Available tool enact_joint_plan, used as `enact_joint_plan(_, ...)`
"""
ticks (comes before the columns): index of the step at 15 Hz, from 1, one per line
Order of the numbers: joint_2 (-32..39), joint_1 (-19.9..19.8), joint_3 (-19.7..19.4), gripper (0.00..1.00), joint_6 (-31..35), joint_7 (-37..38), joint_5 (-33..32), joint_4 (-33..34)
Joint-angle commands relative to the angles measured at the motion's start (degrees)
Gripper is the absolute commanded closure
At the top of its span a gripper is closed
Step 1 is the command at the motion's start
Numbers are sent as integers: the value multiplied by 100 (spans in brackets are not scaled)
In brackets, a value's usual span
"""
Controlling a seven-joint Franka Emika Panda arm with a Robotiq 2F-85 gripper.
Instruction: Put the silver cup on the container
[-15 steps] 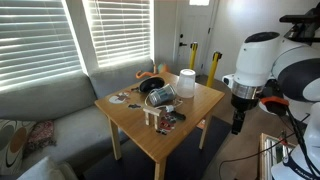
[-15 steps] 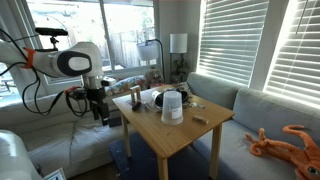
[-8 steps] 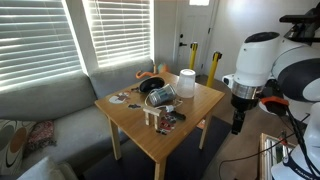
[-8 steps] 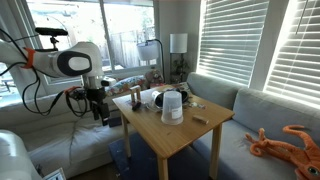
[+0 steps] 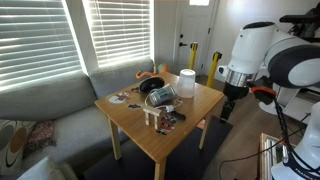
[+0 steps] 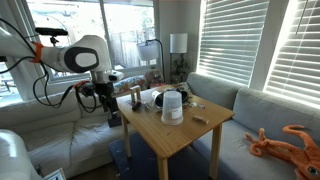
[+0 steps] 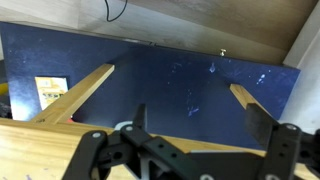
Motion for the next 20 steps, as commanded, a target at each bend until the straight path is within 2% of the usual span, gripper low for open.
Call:
enact_joint_plan(1,661,-126,-358,0,320,-136,280,646)
enact_joint_plan(3,912,-144,-525,0,572,-176,449,933)
enact_joint_plan(6,1171,-79,-759,0,1350,-589,679,1131)
enact_joint_plan(7,920,-153,-609,0,1085,-360,478,926)
enact_joint_plan(16,1214,-124,-740,0,1410,-584,645,1133)
enact_joint_plan(20,1593,-81,-888,0,2527,-786,941,1248)
